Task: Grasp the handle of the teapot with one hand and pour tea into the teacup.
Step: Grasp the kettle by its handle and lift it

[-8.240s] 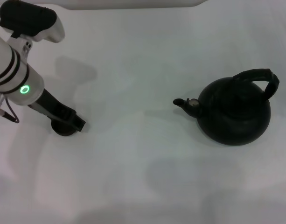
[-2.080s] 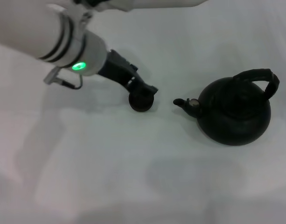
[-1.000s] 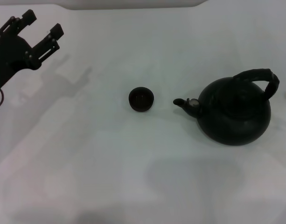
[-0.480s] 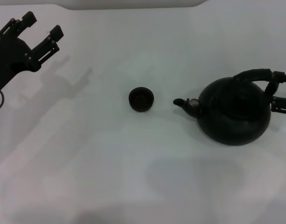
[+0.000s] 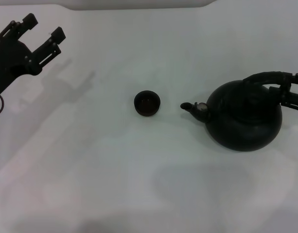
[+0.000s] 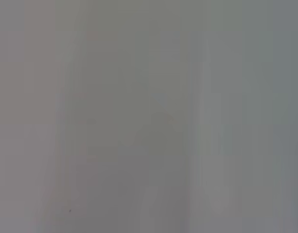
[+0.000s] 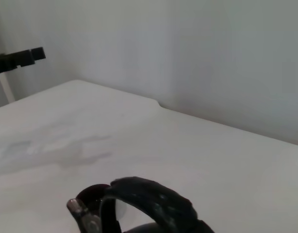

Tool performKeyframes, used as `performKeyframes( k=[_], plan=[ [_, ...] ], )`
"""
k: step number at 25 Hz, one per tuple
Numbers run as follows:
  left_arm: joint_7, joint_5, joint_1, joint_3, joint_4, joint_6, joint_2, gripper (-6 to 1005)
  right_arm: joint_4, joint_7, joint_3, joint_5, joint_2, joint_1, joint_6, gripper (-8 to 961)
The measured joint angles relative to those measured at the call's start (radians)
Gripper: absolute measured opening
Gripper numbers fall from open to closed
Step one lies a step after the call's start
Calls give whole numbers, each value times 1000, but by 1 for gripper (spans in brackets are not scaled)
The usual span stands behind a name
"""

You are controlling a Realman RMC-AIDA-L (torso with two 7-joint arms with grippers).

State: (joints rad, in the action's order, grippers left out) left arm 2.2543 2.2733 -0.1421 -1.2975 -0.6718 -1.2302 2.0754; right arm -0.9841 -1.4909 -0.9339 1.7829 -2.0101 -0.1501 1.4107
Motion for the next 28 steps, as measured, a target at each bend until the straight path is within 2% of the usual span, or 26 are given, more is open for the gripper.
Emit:
performKeyframes(
  k=[4, 10, 12, 17, 23, 28],
  plan=[
    [0, 0, 2, 1, 0, 0, 0, 773, -15, -1, 3, -1, 2, 12, -6, 666],
    [0, 0, 2, 1, 1, 0, 0, 773, -37, 4, 5, -4, 1, 27, -28, 447],
    [0, 0, 2, 1, 1, 0, 0, 774, -37, 10, 5, -5, 0, 28, -28, 235],
    [0, 2, 0, 1, 2, 0, 0, 774, -37, 67, -7, -23, -6, 26, -33, 155],
    [1, 6, 3, 2, 2, 0, 0, 773, -28, 137, -12, -132, -9, 29, -42, 137],
    [1, 6, 2, 0, 2, -1, 0, 773, -28, 143, -14, -158, -8, 2, -61, 137]
  ],
)
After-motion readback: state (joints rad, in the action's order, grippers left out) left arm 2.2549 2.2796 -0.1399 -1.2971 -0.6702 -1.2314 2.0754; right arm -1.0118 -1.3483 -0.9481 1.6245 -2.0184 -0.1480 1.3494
